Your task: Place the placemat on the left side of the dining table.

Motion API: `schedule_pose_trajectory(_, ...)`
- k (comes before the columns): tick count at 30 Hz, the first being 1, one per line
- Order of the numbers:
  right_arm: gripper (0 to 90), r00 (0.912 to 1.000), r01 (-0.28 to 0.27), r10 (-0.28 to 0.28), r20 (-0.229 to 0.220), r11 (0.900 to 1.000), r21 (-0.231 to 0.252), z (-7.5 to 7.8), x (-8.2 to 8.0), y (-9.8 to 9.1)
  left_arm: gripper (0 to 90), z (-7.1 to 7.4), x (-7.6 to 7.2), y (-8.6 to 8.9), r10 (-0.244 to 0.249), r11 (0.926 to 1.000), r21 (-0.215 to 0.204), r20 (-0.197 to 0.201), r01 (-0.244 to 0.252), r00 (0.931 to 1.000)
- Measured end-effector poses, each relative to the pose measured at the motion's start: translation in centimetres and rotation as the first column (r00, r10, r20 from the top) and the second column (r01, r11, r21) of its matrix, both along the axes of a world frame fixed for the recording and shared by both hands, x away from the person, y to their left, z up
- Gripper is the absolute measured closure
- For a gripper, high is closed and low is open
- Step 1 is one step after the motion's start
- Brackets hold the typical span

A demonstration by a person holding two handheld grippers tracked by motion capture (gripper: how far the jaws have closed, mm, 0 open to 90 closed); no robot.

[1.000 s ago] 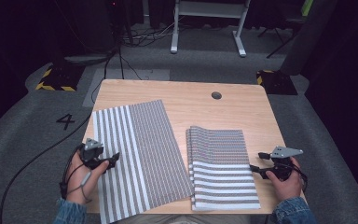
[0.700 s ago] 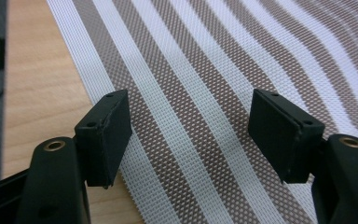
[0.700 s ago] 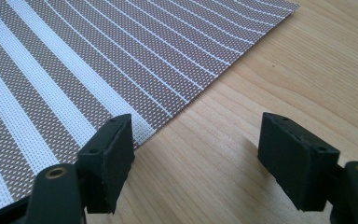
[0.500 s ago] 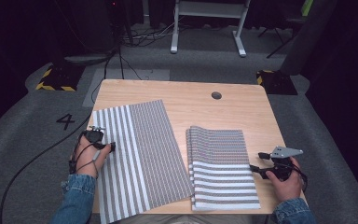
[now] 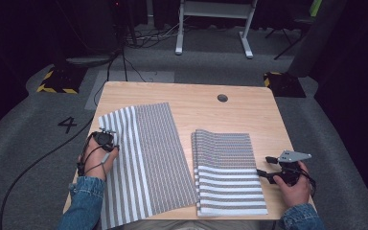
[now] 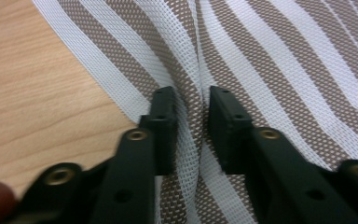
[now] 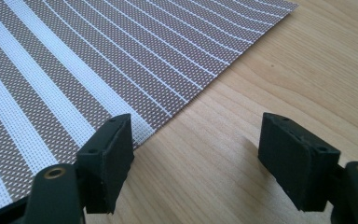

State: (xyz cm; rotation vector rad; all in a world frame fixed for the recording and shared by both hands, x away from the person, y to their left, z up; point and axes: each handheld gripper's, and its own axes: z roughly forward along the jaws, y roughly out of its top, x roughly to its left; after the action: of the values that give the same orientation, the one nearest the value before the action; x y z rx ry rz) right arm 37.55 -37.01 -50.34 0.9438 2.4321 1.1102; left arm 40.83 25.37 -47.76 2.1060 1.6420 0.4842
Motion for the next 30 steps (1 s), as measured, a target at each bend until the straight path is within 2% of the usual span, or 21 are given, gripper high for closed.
schedule_pose_trajectory(1,26.6,1.0,-0.002,0.002,0.0,1.0,-0.001,0.0,0.0,0.0,79.8,0.0,0.0,0.0,-0.015,0.9998,-0.01,0.009,0.015,0.9999)
schedule_pose_trajectory(3,26.6,1.0,-0.002,0.002,0.0,1.0,-0.001,0.0,0.0,0.0,84.0,0.0,-0.2,0.0,-0.03,0.9995,-0.009,0.032,0.03,0.999)
schedule_pose_trajectory(5,26.6,1.0,-0.002,0.002,0.0,1.0,-0.001,0.0,0.0,0.0,85.9,0.2,-0.4,0.0,-0.027,0.9993,-0.022,0.08,0.029,0.9964)
schedule_pose_trajectory(7,26.6,1.0,-0.002,0.002,0.0,1.0,-0.001,0.0,0.0,0.0,86.6,0.7,-0.6,0.1,-0.046,0.9984,-0.028,0.116,0.049,0.9921)
schedule_pose_trajectory(10,26.6,1.0,-0.001,0.001,0.0,1.0,0.0,0.0,0.0,0.0,87.2,2.0,-0.9,0.0,-0.064,0.9978,-0.002,0.173,0.066,0.9828)
schedule_pose_trajectory(15,26.5,1.0,0.0,0.0,0.001,1.0,-0.001,0.0,0.0,0.0,87.3,3.9,-0.5,0.2,-0.071,0.9965,0.059,0.217,0.06,0.9735)
schedule_pose_trajectory(17,26.5,1.0,0.001,-0.001,0.002,1.0,0.002,0.0,0.0,0.0,87.2,4.2,-0.2,0.3,-0.07,0.9963,0.065,0.229,0.057,0.9709)
schedule_pose_trajectory(19,26.5,1.0,0.001,-0.001,0.002,1.0,0.002,0.0,0.0,0.0,87.1,5.0,0.8,0.6,-0.072,0.9929,0.109,0.238,0.047,0.9685)
schedule_pose_trajectory(21,26.5,1.0,0.001,-0.001,0.001,1.0,-0.001,0.0,0.0,0.0,86.8,5.7,1.7,0.8,-0.07,0.9892,0.143,0.266,0.032,0.9615)
schedule_pose_trajectory(22,26.5,1.0,0.003,-0.003,0.002,1.0,0.003,0.0,0.0,0.0,85.6,5.7,1.7,0.8,-0.07,0.9892,0.143,0.266,0.032,0.9615)
schedule_pose_trajectory(23,26.5,1.0,0.003,-0.003,0.002,1.0,0.003,0.0,0.0,0.0,80.6,5.9,2.7,1.2,-0.086,0.9863,0.162,0.331,0.033,0.9399)
schedule_pose_trajectory(24,26.5,1.0,0.003,-0.003,0.002,1.0,0.002,0.0,0.0,0.0,73.4,5.8,3.1,1.4,-0.1,0.9856,0.164,0.366,0.042,0.925)
schedule_pose_trajectory(25,26.5,1.0,0.003,-0.003,0.003,1.0,0.002,0.0,0.0,0.0,59.9,5.6,3.7,1.6,-0.11,0.9866,0.155,0.409,0.05,0.9057)
schedule_pose_trajectory(26,26.5,1.0,0.003,-0.003,0.001,1.0,-0.003,0.0,0.0,0.0,44.3,5.1,4.1,1.9,-0.116,0.9854,0.163,0.434,0.049,0.8935)
schedule_pose_trajectory(27,26.4,1.0,0.004,-0.004,0.001,1.0,-0.003,0.0,-0.1,0.0,33.4,4.9,4.2,1.9,-0.114,0.9841,0.173,0.436,0.041,0.8928)
schedule_pose_trajectory(28,26.4,1.0,0.005,-0.005,0.001,1.0,-0.003,0.0,-0.1,0.0,30.7,4.5,4.0,1.9,-0.105,0.9836,0.178,0.44,0.028,0.8921)
schedule_pose_trajectory(30,26.4,1.0,0.006,-0.006,0.0,1.0,-0.002,0.0,-0.1,0.0,28.8,3.6,3.4,1.6,-0.084,0.9887,0.148,0.424,0.023,0.902)
